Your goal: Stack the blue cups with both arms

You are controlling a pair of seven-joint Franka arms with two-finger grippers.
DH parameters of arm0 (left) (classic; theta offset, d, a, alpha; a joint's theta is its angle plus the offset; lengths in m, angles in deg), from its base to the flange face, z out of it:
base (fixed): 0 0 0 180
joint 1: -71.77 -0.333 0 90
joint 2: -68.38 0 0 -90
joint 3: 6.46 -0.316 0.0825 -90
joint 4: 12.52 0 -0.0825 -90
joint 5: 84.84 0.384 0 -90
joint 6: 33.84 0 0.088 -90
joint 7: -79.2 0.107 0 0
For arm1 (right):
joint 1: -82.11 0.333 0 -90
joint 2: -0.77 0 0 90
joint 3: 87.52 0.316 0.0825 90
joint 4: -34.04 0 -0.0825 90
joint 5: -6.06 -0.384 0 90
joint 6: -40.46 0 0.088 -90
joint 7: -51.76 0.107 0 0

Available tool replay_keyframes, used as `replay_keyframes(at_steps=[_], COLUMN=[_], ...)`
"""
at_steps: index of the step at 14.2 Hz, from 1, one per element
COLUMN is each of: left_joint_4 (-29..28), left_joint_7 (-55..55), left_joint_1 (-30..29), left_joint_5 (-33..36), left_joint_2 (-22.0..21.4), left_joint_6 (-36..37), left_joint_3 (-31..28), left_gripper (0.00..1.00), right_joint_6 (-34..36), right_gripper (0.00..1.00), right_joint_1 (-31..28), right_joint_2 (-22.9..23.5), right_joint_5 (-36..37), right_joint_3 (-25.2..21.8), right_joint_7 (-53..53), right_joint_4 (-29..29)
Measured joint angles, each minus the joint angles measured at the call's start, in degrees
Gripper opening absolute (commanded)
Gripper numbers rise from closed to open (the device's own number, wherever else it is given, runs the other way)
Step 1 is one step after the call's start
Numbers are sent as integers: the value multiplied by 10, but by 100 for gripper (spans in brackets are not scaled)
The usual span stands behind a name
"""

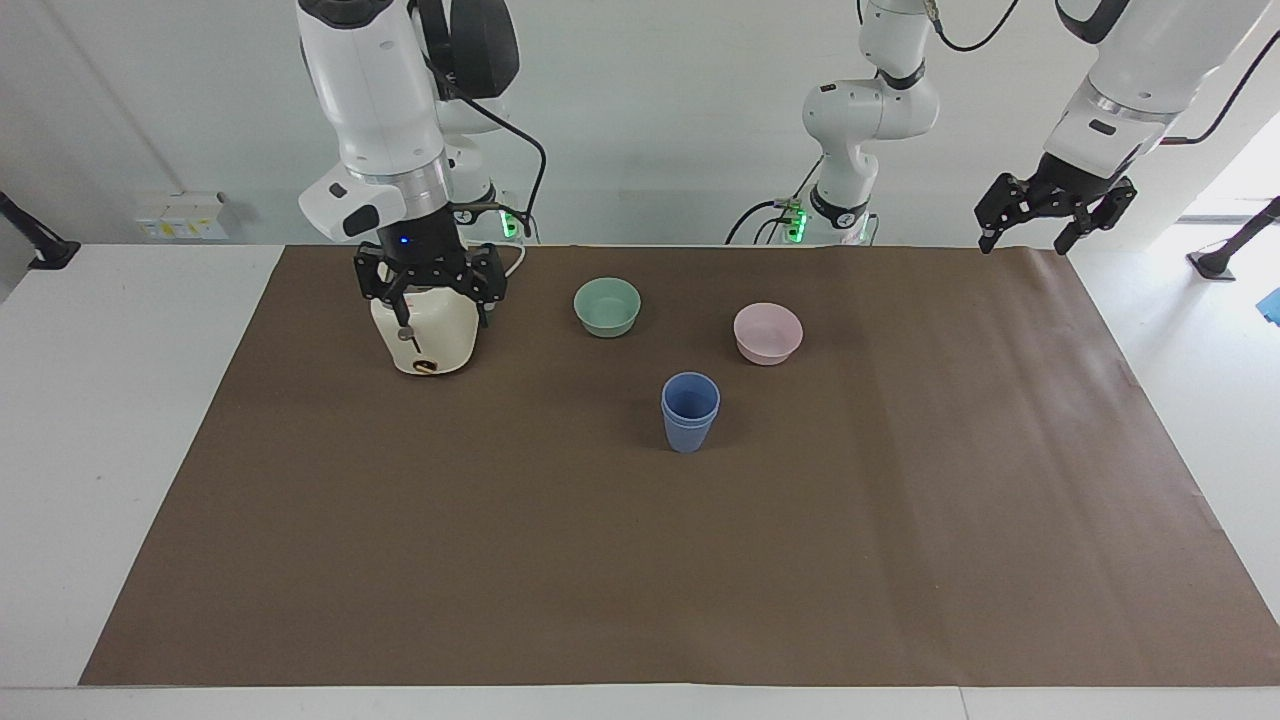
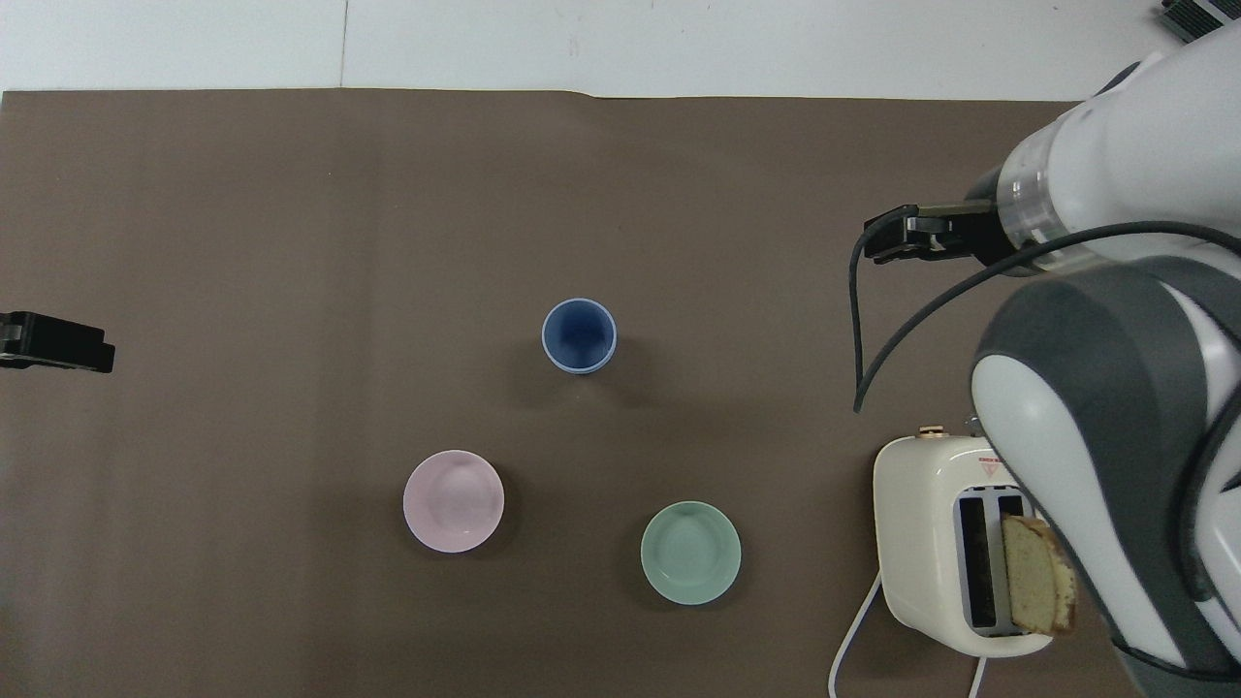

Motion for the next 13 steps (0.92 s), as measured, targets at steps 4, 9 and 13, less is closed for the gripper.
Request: replay_keyframes(at_steps=[4, 9, 13], left_joint_4=[0, 0, 0], left_joint_7=[0, 0, 0], left_joint_1=[0, 0, 0], left_joint_5=[0, 0, 0], left_joint_2=[0, 0, 0], left_joint_6=[0, 0, 0], left_joint_3=[0, 0, 0], left_gripper=[100, 100, 100], right_joint_6=[11, 27, 42], right_gripper=[100, 100, 100], right_joint_1=[-40, -48, -48], right_joint_2=[-19, -33, -33], right_joint_5=[0, 0, 0], right_joint_3=[-9, -11, -11], right_joint_7=[-57, -86, -86], right_joint_4=[0, 0, 0])
